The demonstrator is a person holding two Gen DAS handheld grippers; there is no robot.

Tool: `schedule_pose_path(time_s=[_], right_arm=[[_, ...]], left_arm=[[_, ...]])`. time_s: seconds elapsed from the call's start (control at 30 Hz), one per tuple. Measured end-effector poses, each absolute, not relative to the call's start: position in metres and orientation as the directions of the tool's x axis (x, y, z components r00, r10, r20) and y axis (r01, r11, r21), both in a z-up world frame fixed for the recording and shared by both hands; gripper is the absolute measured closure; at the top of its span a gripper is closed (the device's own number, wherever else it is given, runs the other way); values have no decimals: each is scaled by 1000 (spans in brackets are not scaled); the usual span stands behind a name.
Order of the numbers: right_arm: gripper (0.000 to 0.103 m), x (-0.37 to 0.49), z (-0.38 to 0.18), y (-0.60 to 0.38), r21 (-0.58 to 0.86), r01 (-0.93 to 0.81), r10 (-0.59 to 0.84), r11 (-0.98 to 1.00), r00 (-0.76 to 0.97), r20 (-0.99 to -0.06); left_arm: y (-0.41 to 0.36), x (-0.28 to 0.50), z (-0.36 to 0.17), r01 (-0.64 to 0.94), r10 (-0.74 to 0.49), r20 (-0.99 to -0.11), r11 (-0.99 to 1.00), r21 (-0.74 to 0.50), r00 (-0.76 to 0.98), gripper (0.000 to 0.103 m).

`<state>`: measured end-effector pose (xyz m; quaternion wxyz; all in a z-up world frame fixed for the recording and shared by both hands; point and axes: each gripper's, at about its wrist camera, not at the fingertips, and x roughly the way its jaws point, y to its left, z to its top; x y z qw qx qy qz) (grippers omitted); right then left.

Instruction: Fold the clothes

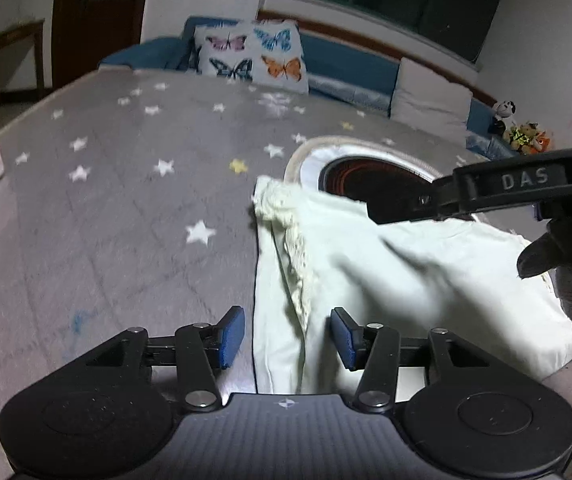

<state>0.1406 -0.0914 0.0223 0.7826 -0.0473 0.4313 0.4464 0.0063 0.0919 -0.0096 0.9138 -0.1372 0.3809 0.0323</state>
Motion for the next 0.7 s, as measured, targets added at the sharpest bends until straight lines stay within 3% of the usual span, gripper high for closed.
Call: schedule_pose_path(time_s=[0.1, 0.17, 0.27, 0.7], right_arm=[[48, 135, 23, -87, 303, -750, 656, 588, 222, -722], [48, 132, 23, -83, 299, -759, 655, 579, 214, -724], [48, 127, 24, -74, 287, -770, 648, 569, 206, -733], [48, 124, 20, -44, 184, -823, 574, 537, 197, -795]], left_arm=[[90, 8, -12, -155, -78, -707, 953, -260, 703, 55], [92, 11, -13, -150, -125, -705, 938, -314, 698, 79], [89, 14, -10, -146, -157, -693, 923, -357, 703, 84], [45, 23, 6, -23, -219, -633, 936, -351, 743, 84]])
